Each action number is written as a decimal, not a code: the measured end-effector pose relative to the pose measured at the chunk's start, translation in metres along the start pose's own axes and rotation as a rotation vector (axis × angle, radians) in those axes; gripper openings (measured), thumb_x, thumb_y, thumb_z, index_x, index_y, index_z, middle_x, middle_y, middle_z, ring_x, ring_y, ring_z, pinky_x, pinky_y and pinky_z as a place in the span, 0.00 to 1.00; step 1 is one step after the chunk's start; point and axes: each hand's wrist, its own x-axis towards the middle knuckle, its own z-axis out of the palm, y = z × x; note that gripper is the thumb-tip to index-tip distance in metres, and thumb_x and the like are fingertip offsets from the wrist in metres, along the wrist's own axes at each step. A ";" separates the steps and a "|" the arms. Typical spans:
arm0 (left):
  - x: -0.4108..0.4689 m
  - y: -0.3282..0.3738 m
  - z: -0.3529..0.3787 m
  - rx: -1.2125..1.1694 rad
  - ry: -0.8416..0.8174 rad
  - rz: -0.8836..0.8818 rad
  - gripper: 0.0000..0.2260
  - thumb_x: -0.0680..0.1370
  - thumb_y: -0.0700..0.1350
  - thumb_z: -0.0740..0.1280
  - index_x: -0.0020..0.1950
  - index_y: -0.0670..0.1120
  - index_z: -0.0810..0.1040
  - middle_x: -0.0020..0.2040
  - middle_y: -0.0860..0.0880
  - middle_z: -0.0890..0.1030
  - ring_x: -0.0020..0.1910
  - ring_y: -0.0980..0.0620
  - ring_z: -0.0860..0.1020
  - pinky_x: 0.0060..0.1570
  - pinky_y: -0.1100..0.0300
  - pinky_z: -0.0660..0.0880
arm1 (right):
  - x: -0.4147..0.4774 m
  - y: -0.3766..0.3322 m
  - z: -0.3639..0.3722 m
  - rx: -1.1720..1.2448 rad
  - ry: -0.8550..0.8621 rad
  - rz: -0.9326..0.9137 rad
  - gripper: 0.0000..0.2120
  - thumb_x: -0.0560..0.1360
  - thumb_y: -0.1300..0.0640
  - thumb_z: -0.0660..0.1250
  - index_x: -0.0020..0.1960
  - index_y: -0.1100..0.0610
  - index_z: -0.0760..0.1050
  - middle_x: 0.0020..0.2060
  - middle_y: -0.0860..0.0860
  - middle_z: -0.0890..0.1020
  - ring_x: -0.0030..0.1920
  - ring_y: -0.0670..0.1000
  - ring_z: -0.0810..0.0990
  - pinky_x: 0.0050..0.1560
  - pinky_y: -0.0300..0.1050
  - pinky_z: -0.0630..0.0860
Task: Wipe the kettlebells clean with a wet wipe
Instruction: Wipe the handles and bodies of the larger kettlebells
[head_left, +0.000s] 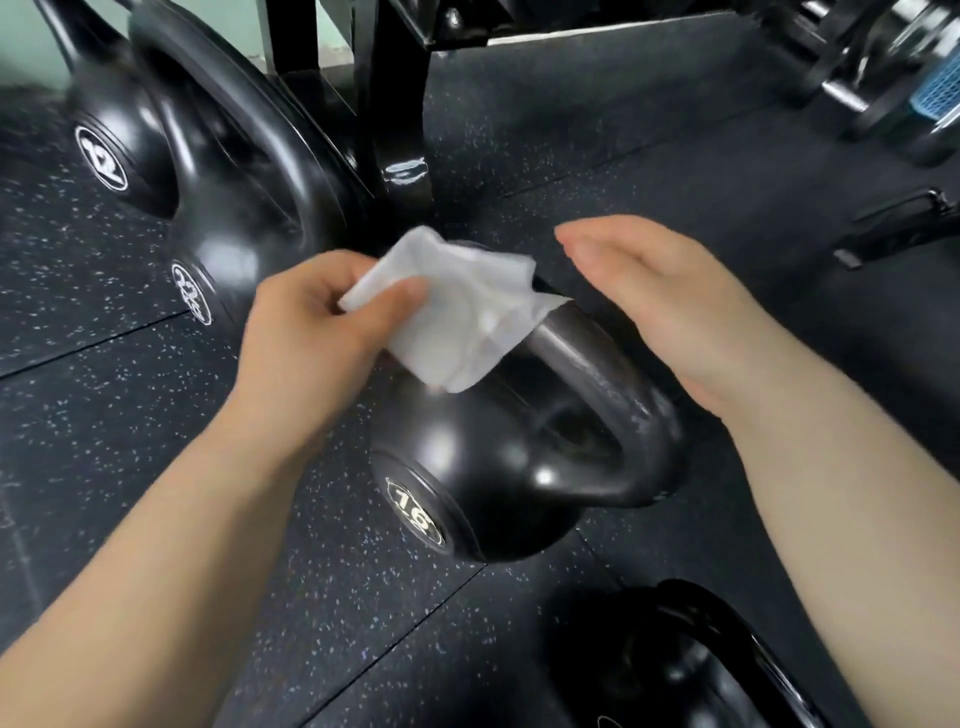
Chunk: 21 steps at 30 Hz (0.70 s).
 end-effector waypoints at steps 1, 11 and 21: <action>0.000 -0.010 -0.006 0.016 0.043 -0.084 0.10 0.67 0.46 0.71 0.27 0.51 0.73 0.21 0.58 0.75 0.23 0.62 0.70 0.27 0.68 0.68 | -0.002 0.007 -0.001 -0.043 0.001 0.035 0.06 0.75 0.49 0.59 0.50 0.40 0.72 0.44 0.32 0.74 0.45 0.28 0.73 0.41 0.22 0.70; -0.006 -0.032 0.006 -0.095 0.250 -0.329 0.13 0.73 0.41 0.65 0.30 0.50 0.69 0.28 0.51 0.69 0.28 0.54 0.66 0.28 0.63 0.64 | -0.011 0.037 0.005 -0.119 0.091 0.060 0.05 0.73 0.51 0.63 0.49 0.43 0.73 0.42 0.34 0.75 0.39 0.23 0.71 0.40 0.15 0.64; 0.002 -0.015 0.052 -0.406 0.220 -0.189 0.11 0.76 0.47 0.61 0.36 0.46 0.76 0.37 0.45 0.76 0.41 0.50 0.74 0.47 0.56 0.70 | -0.012 0.038 0.007 -0.021 0.182 0.091 0.06 0.73 0.51 0.63 0.45 0.46 0.79 0.40 0.39 0.81 0.41 0.31 0.77 0.42 0.23 0.72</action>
